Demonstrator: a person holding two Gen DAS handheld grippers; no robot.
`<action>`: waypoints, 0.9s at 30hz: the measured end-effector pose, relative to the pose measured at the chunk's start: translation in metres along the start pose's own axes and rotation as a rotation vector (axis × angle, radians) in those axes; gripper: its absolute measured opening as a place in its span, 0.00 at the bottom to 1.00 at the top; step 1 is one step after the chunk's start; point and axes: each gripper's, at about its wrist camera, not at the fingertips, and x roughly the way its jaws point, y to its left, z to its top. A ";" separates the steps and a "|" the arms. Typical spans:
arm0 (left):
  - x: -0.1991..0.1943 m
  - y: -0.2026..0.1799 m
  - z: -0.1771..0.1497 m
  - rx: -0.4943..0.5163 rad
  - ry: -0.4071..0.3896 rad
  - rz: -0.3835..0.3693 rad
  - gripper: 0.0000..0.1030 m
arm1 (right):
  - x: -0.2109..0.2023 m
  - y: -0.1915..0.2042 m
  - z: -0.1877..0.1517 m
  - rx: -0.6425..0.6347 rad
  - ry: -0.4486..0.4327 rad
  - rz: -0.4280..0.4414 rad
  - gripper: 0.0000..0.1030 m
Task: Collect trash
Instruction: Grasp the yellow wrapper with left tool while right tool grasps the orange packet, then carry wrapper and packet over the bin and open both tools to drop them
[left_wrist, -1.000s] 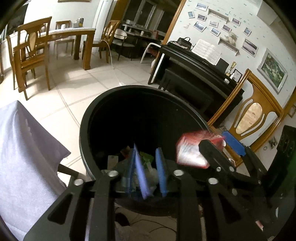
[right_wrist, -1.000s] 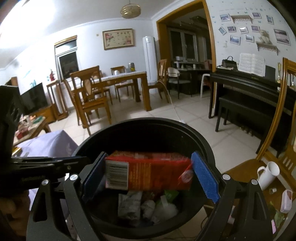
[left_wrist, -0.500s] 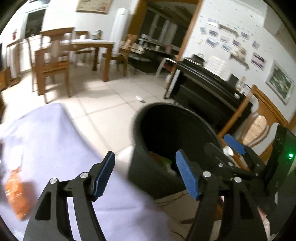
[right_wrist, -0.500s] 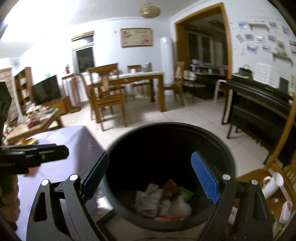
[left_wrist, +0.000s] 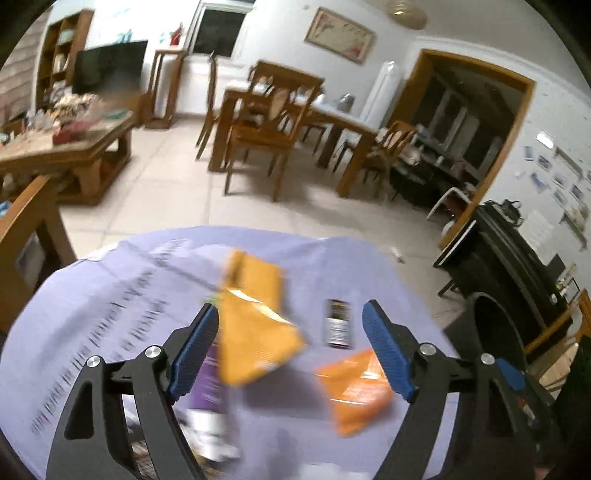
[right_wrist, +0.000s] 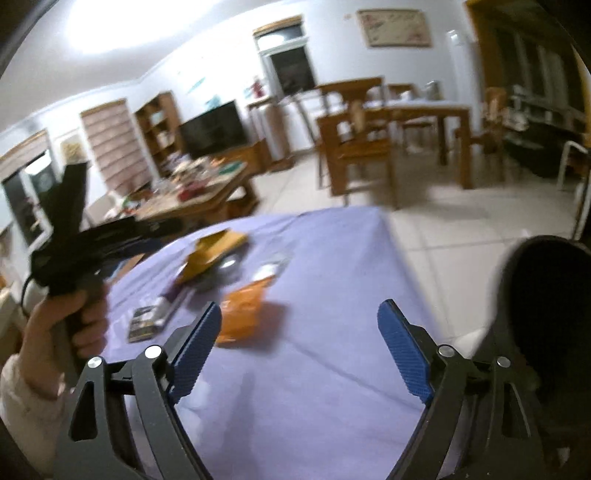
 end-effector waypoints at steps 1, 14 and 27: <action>0.009 0.012 0.005 -0.017 0.022 -0.003 0.78 | 0.010 0.011 0.004 -0.011 0.019 0.014 0.83; 0.091 0.016 0.022 0.107 0.226 0.007 0.69 | 0.108 0.061 0.011 -0.108 0.263 0.015 0.58; 0.052 0.007 0.004 0.102 0.122 0.003 0.21 | 0.071 0.063 0.001 -0.169 0.181 0.067 0.33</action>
